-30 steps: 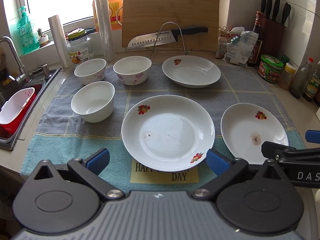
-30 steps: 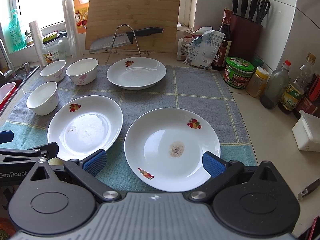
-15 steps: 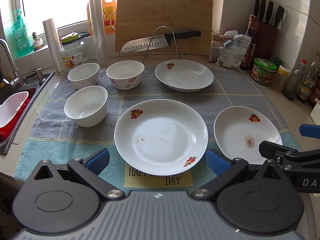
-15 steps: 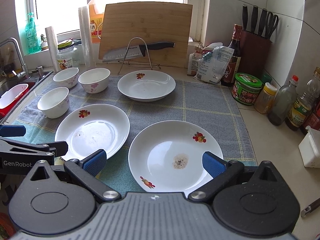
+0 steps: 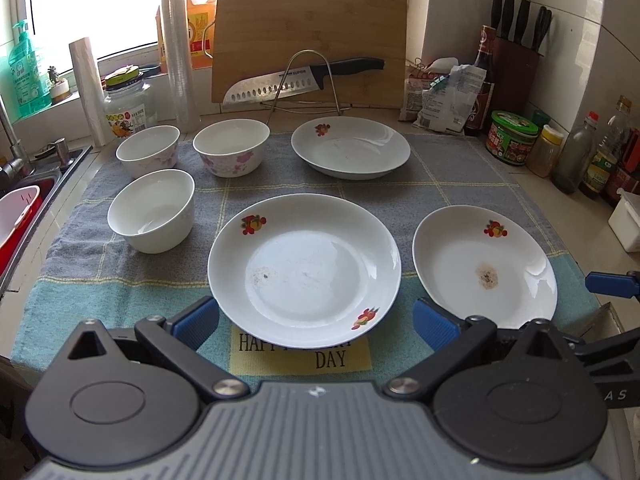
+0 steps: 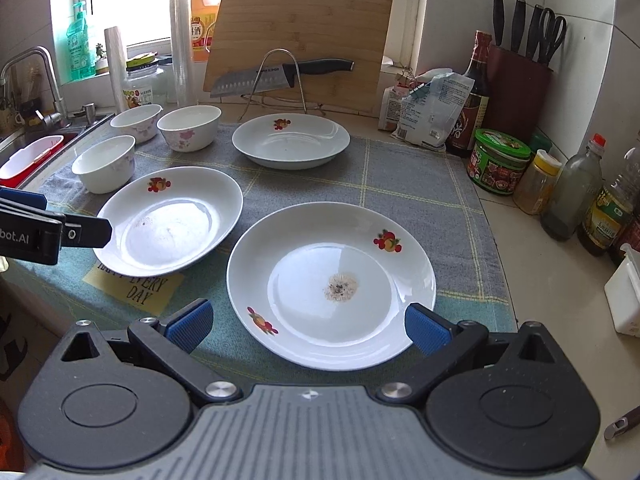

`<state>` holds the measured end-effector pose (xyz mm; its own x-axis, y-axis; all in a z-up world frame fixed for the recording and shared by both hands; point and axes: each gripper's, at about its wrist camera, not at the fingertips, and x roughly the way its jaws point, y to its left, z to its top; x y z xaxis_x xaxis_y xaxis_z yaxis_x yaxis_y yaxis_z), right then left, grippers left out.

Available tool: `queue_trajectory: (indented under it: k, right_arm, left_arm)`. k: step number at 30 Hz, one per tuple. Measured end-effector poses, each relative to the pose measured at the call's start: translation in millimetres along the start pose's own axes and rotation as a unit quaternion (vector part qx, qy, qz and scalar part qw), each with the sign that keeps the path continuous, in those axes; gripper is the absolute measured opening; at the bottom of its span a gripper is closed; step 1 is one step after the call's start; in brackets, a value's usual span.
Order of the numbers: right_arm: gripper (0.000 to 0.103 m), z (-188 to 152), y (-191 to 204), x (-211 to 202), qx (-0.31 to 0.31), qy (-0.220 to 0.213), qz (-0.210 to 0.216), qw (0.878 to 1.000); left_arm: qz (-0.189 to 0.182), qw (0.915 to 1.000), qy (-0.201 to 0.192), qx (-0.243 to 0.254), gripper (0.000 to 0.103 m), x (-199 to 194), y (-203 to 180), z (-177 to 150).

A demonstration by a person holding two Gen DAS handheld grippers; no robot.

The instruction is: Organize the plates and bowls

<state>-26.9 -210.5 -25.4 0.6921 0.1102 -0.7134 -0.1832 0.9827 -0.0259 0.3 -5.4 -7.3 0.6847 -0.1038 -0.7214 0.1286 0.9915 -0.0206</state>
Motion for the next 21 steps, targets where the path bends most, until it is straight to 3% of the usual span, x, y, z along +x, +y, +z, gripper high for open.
queue_trajectory:
  k: [10, 21]
  right_arm:
    - [0.103, -30.4, -19.0, 34.0, 0.026, 0.037, 0.006, 0.999]
    - [0.103, -38.8, -24.6, 64.4, 0.013, 0.042, 0.011, 0.999]
  left_arm:
    - [-0.012, 0.9999, 0.006, 0.006, 0.102, 4.3, -6.8, -1.4]
    - [0.014, 0.9998, 0.012, 0.0, 0.102, 7.5, -8.6, -1.6]
